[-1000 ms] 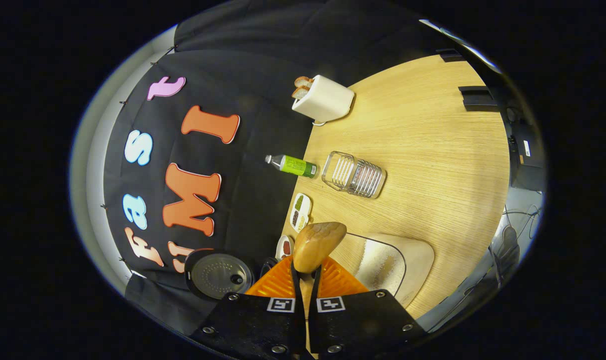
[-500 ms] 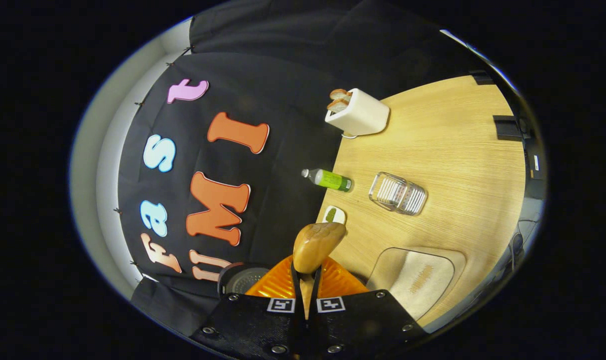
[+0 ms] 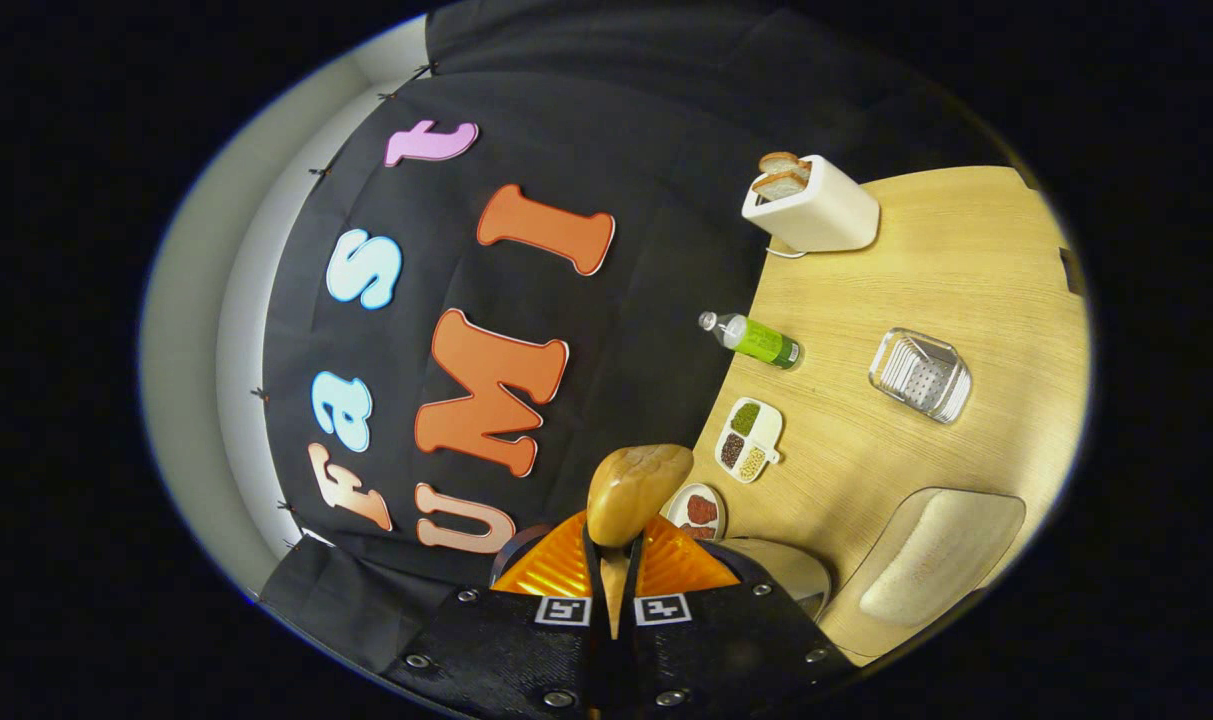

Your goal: Close the left gripper, press the button to open the rice cooker; take a wooden spoon from the chopstick holder with the right hand, scoop a spoonful of rice and pour it into the rice cooker, then put the wooden spoon back into the chopstick holder.

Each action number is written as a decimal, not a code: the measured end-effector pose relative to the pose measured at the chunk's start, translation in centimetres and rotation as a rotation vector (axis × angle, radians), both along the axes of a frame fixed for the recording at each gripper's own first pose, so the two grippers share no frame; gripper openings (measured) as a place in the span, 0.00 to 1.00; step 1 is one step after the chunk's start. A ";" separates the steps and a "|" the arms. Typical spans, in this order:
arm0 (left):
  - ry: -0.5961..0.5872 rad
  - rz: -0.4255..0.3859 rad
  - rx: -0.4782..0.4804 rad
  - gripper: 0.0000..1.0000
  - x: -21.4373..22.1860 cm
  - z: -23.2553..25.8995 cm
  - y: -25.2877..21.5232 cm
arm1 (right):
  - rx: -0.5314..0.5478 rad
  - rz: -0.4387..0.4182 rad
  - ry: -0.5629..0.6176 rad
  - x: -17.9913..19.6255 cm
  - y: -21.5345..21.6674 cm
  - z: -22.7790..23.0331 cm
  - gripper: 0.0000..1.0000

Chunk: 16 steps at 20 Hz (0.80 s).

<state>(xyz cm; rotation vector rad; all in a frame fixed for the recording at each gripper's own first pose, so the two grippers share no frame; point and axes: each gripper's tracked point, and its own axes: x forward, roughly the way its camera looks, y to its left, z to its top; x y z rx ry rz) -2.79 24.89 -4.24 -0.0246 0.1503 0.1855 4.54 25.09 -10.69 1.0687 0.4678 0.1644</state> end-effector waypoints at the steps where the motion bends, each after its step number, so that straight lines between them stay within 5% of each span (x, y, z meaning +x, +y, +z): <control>1: -0.001 0.004 -0.001 0.97 0.0 0.0 0.2 | -0.017 0.008 -0.007 0.4 0.7 0.2 0.01; 16: 0.026 0.019 0.016 0.97 0.3 -1.0 2.2 | -0.379 0.097 -0.184 3.4 7.5 2.5 0.02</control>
